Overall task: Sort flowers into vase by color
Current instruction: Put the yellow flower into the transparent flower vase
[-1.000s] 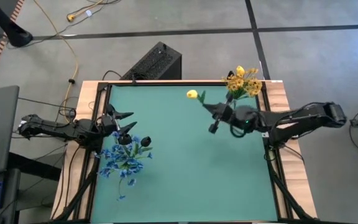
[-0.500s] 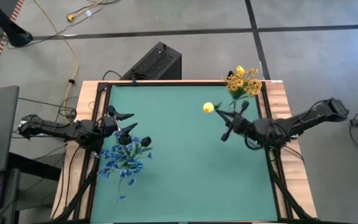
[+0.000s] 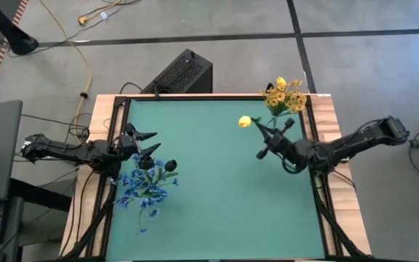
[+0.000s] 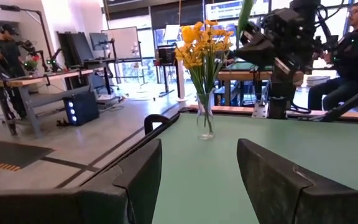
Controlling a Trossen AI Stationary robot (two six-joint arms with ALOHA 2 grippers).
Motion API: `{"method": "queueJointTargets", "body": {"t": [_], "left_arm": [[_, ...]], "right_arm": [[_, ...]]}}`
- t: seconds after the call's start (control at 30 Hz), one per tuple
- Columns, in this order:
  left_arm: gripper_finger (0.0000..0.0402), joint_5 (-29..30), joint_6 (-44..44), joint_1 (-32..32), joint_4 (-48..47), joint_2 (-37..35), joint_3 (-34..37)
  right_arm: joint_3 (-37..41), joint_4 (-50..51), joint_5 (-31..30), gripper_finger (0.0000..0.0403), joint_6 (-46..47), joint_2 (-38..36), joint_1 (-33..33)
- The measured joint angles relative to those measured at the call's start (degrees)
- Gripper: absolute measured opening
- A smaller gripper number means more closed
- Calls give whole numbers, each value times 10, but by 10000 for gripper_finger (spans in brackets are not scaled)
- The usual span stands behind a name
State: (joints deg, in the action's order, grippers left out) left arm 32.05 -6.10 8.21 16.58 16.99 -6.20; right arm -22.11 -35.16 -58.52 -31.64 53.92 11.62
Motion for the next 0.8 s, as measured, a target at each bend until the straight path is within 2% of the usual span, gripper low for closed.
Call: {"method": "queueJointTargets", "body": {"t": [0.23, 0.43, 0.8], "left_arm": [[199, 0, 10, 0, 0, 0, 0], [199, 0, 10, 0, -1, 0, 0], [199, 1, 7, 0, -5, 0, 0]], "right_arm": [[0, -76, 5, 16, -101, -1, -76], [0, -74, 70, 16, -89, 0, -129], [-1, -49, 71, 16, -73, 0, -143]]}}
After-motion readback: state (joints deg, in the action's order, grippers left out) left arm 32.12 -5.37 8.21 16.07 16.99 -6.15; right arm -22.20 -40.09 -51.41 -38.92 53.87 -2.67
